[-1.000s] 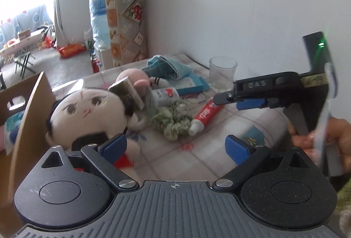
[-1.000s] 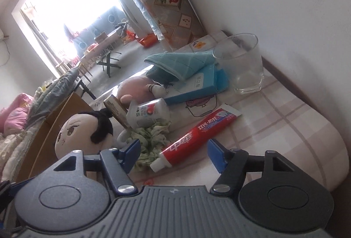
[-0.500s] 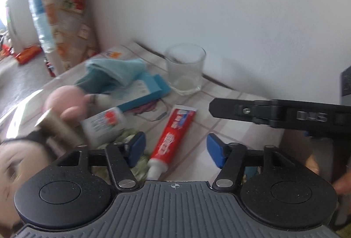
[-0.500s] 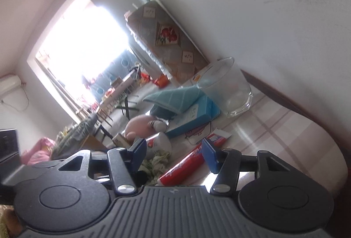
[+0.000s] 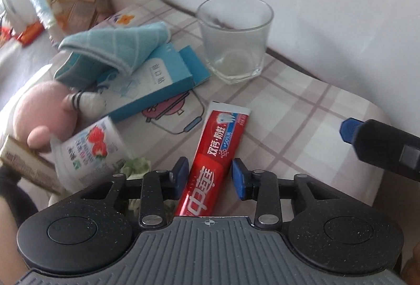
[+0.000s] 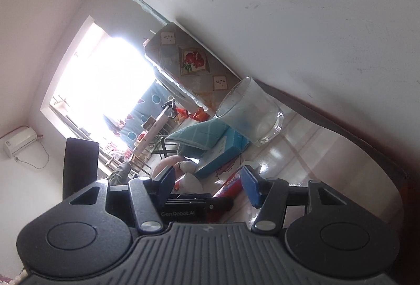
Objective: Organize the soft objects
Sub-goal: 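Move the left gripper back to the table and grasp the red toothpaste tube, then lift the toothpaste tube with the left gripper while the right gripper grasps the green scrunchie, then carry the toothpaste with the left gripper while the right gripper carries the scrunchie to the box, then open the left gripper to drop the toothpaste while the right gripper releases the scrunchie in the box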
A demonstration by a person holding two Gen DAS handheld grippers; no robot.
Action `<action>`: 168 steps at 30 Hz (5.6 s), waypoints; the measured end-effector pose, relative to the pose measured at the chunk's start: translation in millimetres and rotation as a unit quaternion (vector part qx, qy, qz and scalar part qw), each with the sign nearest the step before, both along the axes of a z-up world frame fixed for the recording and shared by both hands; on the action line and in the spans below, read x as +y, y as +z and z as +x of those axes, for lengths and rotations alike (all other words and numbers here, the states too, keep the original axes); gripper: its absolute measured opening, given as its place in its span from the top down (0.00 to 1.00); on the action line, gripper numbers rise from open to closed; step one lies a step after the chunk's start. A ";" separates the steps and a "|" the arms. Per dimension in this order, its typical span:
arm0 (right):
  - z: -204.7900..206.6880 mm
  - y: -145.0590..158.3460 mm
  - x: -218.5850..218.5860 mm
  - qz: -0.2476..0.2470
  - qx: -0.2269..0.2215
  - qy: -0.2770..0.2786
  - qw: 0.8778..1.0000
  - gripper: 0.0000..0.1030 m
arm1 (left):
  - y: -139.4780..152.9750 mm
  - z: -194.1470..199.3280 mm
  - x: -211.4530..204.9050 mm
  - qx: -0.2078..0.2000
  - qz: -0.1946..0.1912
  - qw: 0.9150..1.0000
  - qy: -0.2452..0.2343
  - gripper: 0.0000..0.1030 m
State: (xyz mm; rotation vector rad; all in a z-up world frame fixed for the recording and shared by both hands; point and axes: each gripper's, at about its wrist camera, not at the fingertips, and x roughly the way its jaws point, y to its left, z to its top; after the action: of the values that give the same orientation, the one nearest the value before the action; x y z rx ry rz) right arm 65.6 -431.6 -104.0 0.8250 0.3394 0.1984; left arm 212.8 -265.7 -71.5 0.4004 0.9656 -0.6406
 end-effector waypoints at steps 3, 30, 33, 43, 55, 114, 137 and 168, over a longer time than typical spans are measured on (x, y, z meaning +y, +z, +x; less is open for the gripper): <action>-4.2 0.8 0.0 0.001 -0.002 -0.004 1.000 0.43 | 2.5 -6.3 4.3 0.007 0.009 1.000 0.017 0.70; 133.3 19.6 142.4 -0.259 0.123 0.241 0.927 0.08 | 3.7 -97.2 153.4 0.007 -0.045 0.987 0.151 0.70; 142.4 10.3 151.2 -0.285 0.135 0.255 0.914 0.08 | 2.6 -97.5 155.6 0.008 -0.050 0.987 0.150 0.70; 127.0 10.8 160.6 -0.363 0.114 0.247 0.891 0.58 | 1.6 -95.8 156.7 0.011 -0.052 0.988 0.146 0.69; 57.5 10.3 114.7 -0.223 0.139 0.249 0.932 0.67 | -2.1 -88.8 156.2 0.035 -0.054 0.986 0.156 0.67; 271.5 122.3 497.2 -0.328 0.139 0.441 0.824 0.67 | 72.3 38.8 477.6 -0.016 -0.070 0.908 0.414 0.72; 323.1 92.9 531.6 -0.453 0.155 0.418 0.772 0.66 | 1.7 92.1 494.5 0.104 0.157 0.908 0.375 0.68; 323.7 98.5 534.3 -0.477 0.154 0.381 0.777 0.58 | 71.1 46.3 489.7 -0.014 0.057 0.905 0.421 0.24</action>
State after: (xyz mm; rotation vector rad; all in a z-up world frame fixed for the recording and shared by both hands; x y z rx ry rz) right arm 389.3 102.8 -5.5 -0.3522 0.9833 0.5877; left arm 259.1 224.0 -0.4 0.0629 1.0384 0.2106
